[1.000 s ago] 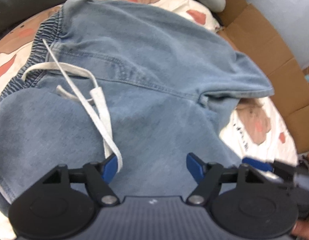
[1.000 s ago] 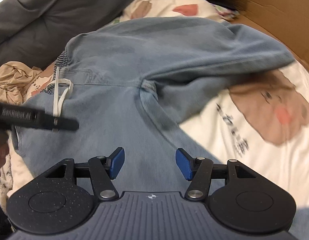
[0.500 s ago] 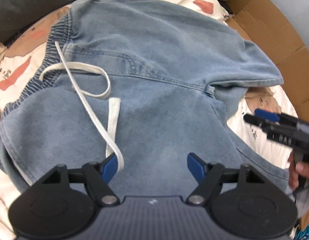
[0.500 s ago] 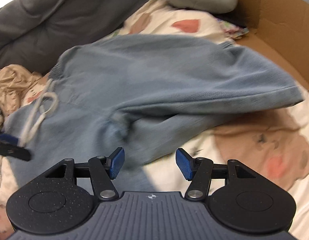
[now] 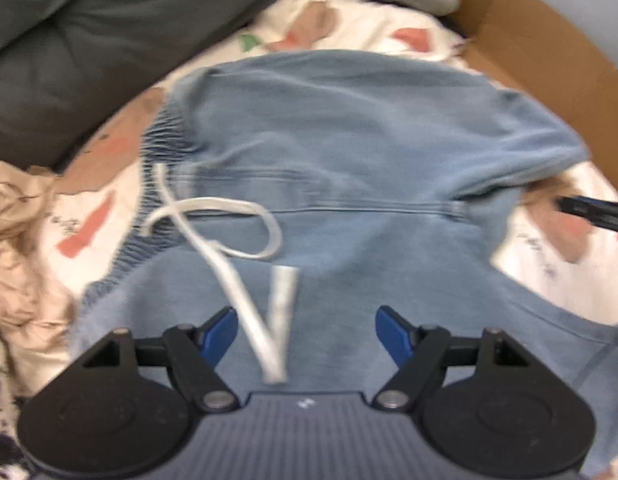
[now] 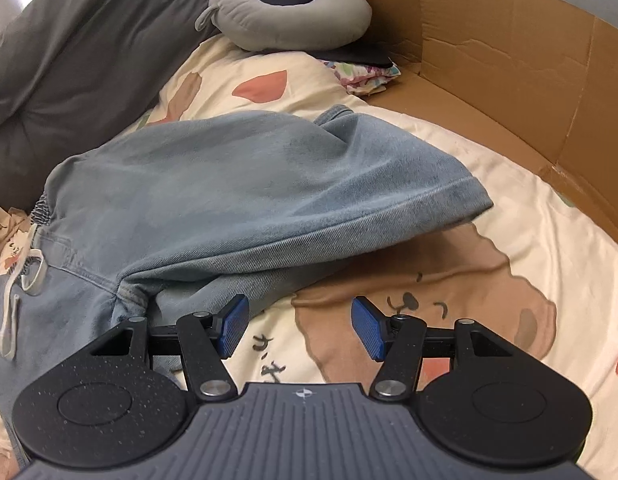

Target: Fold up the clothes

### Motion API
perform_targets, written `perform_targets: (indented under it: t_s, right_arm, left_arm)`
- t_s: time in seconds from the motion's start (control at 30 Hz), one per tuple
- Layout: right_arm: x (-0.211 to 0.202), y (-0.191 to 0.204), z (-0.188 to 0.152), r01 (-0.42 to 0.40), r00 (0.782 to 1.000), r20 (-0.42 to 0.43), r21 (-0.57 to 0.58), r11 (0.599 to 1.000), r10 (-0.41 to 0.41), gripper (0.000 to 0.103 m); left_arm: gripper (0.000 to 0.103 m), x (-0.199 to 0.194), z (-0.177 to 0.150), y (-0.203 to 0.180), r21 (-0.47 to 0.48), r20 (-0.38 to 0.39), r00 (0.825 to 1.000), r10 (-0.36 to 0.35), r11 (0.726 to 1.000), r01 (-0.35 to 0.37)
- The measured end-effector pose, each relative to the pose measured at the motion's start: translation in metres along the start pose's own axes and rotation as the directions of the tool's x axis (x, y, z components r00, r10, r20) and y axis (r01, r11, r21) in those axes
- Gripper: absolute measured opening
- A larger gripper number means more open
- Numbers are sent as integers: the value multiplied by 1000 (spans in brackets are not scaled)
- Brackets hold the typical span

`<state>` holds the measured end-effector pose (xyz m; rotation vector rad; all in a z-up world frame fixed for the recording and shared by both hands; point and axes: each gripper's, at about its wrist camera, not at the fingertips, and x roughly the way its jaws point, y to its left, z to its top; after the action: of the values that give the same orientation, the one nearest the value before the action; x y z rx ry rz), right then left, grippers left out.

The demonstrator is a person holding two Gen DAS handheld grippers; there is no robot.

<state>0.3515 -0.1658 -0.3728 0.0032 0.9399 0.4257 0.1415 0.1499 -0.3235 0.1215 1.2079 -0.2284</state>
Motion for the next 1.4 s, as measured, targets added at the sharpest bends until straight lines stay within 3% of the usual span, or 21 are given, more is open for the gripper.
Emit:
perform_targets:
  t_s: [0.37,0.6,0.8,0.93,1.03,1.17,1.4]
  right_arm:
    - [19,-10,6,-8,1000,-11,-220,976,5,64]
    - [23,-31,6,-18,1000,-17,-213,977,15,64]
    - [3,-64,15,50,998,33,-198,979,-44,64]
    - [-14,-92,32,91,992,102,-152,984,-76,64]
    - [-22,-112,53,102,987,135,-105,989,-87,64]
    - [-8,-120,87,91,990,115,-116,989,-77,64]
    - [41,-107,144,43,997,66,-168,985,-32,65]
  left_arm:
    - [77,7,48,44,8,103,988,113,993,-115]
    - [76,30,101,75,-55,149,971,188,982,-182]
    - [71,49,138,95,-125,181,958,221,972,-200]
    - [71,64,155,108,-155,193,948,253,962,-225]
    - [70,77,164,119,-206,182,952,247,956,-209]
    - [70,96,173,125,-224,178,952,250,952,-208]
    - [71,119,180,146,-291,180,966,186,948,-128]
